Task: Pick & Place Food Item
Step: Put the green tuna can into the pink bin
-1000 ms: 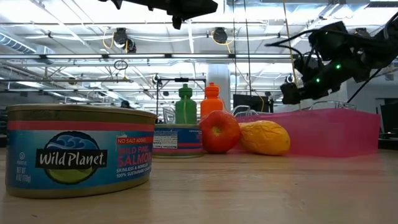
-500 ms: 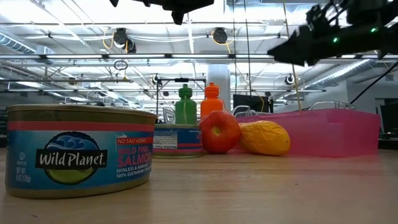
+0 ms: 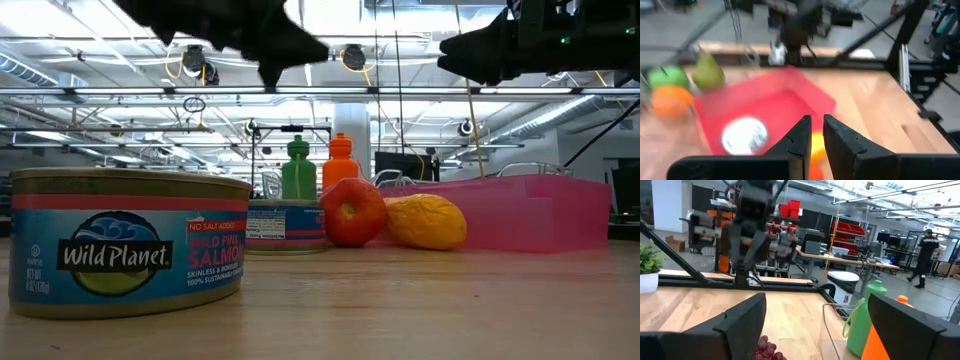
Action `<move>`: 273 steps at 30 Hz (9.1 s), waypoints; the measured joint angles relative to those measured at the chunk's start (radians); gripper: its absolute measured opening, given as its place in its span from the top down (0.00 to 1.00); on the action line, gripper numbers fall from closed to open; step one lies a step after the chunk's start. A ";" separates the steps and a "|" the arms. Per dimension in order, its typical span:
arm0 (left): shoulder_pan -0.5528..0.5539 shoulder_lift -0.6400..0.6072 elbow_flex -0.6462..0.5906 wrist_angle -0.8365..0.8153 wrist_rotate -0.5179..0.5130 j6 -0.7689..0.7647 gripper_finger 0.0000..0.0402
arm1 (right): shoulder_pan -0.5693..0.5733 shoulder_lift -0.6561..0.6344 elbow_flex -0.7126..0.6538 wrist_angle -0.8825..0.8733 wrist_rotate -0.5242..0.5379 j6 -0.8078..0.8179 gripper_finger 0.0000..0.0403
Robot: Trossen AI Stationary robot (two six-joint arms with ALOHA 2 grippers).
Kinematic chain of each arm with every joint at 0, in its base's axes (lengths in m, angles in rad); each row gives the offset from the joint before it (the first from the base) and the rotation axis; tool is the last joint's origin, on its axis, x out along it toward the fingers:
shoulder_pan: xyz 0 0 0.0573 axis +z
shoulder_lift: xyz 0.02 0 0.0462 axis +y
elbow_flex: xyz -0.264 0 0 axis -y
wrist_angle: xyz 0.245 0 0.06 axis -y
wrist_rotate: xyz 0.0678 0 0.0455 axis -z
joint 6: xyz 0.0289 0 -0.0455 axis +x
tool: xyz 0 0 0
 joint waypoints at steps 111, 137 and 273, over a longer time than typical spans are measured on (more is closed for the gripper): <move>-0.042 -0.017 -0.298 -0.646 -0.345 -0.709 0.93 | -0.029 0.000 0.000 -0.001 0.001 0.032 0.18; -0.047 -0.015 -0.312 -0.517 -0.147 -0.729 0.61 | -0.029 0.000 0.000 -0.008 0.001 0.028 0.18; -0.180 -0.047 -0.401 -0.027 -0.418 -0.155 0.60 | -0.026 -0.004 0.000 -0.018 -0.080 -0.020 0.18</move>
